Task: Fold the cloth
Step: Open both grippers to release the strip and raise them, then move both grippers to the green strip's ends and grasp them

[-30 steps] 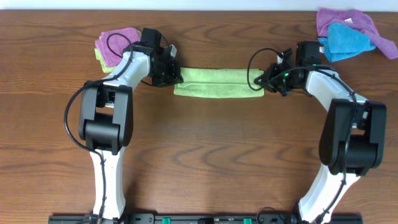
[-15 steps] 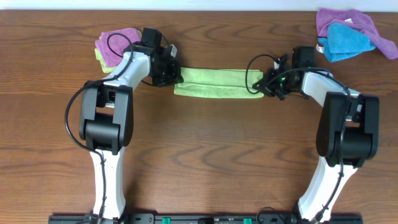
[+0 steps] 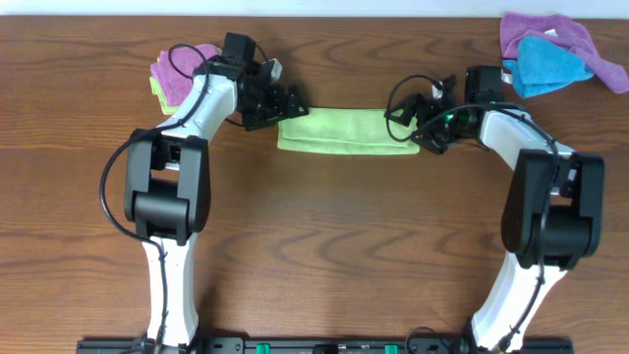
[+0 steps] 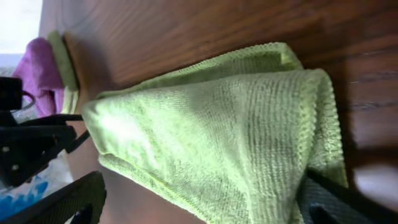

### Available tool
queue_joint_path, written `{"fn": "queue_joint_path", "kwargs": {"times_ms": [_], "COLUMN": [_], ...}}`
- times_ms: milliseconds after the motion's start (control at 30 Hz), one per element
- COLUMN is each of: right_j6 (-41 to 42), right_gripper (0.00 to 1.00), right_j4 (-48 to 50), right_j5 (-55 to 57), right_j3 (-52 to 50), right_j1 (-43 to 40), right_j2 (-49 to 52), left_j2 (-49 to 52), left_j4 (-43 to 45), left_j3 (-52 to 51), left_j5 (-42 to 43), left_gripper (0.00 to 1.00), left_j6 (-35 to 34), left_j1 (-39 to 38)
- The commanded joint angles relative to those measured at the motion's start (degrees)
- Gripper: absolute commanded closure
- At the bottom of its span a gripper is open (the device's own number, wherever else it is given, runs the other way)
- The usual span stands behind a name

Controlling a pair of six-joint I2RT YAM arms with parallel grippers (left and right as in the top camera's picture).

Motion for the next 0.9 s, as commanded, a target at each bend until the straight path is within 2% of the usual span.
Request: {"fn": "queue_joint_path", "kwargs": {"times_ms": [0, 333, 500, 667, 867], "right_j6": [-0.2, 1.4, 2.2, 2.4, 1.6], "right_gripper": [0.01, 0.01, 0.01, 0.01, 0.01], "right_j4": [-0.7, -0.9, -2.1, -4.7, -10.6], "right_j5": [5.8, 5.6, 5.6, 4.2, 9.7], "right_j3": [-0.9, -0.9, -0.9, -0.9, -0.9], "right_j1": [-1.2, -3.3, -3.3, -3.1, -3.1], "right_j2": [1.2, -7.0, -12.4, -14.4, -14.4], "left_j2": [1.3, 1.3, 1.3, 1.3, 1.3], "left_j4": [-2.1, -8.3, -11.5, -12.2, -12.6], "left_j3": [3.0, 12.5, 17.7, 19.2, 19.3], "left_j5": [-3.4, -3.2, 0.9, 6.8, 6.8], "left_gripper": [0.05, 0.05, 0.04, 0.0, 0.0], "left_j6": [0.9, 2.0, 2.4, 2.4, 2.4], "left_j1": [0.9, 0.9, 0.8, 0.3, -1.0]}}
